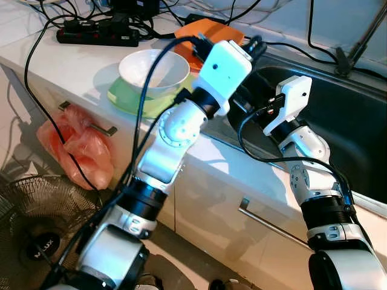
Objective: Kitchen organization
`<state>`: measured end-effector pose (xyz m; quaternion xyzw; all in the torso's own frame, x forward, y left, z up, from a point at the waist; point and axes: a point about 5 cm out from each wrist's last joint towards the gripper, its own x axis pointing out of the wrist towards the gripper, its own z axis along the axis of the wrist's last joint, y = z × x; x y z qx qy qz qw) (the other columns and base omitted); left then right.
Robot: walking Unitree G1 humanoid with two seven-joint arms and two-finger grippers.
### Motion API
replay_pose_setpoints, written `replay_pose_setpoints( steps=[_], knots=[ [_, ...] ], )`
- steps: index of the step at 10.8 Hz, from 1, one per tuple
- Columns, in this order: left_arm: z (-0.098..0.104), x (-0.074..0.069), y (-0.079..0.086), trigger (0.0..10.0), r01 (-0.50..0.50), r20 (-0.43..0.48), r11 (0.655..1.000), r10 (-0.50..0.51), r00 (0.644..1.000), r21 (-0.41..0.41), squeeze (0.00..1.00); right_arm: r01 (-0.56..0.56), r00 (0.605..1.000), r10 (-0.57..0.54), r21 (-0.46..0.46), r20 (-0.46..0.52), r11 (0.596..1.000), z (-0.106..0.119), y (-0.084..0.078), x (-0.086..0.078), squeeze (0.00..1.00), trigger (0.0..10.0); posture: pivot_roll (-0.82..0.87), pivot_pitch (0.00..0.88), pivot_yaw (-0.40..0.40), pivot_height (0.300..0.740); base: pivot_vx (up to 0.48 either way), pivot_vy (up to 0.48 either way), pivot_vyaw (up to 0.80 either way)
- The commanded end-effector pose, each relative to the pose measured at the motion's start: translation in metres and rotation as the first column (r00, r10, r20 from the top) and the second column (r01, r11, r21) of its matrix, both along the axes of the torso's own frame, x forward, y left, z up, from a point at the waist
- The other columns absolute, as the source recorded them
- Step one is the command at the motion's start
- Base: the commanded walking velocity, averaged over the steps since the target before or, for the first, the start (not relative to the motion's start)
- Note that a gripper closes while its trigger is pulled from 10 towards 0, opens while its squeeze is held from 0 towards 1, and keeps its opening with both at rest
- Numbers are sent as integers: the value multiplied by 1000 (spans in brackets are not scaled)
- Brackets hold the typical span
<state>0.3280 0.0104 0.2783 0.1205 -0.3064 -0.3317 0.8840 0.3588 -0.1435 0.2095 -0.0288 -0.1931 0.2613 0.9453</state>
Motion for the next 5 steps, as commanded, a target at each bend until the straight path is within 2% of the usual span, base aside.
replay_pose_setpoints(
  steps=[1,5],
  knots=[
    [0,-4,-5,10000,33,-5,999,-33,999,0,0,15,1000,-16,31,16,999,3,-5,-3,0,10000,45,106,-37,740,0,0,0],
    [-4,-7,-10,10000,72,-54,997,-73,996,-22,0,8,1000,-9,47,21,999,5,-4,-3,0,10000,45,106,-40,740,0,0,0]
  ],
)
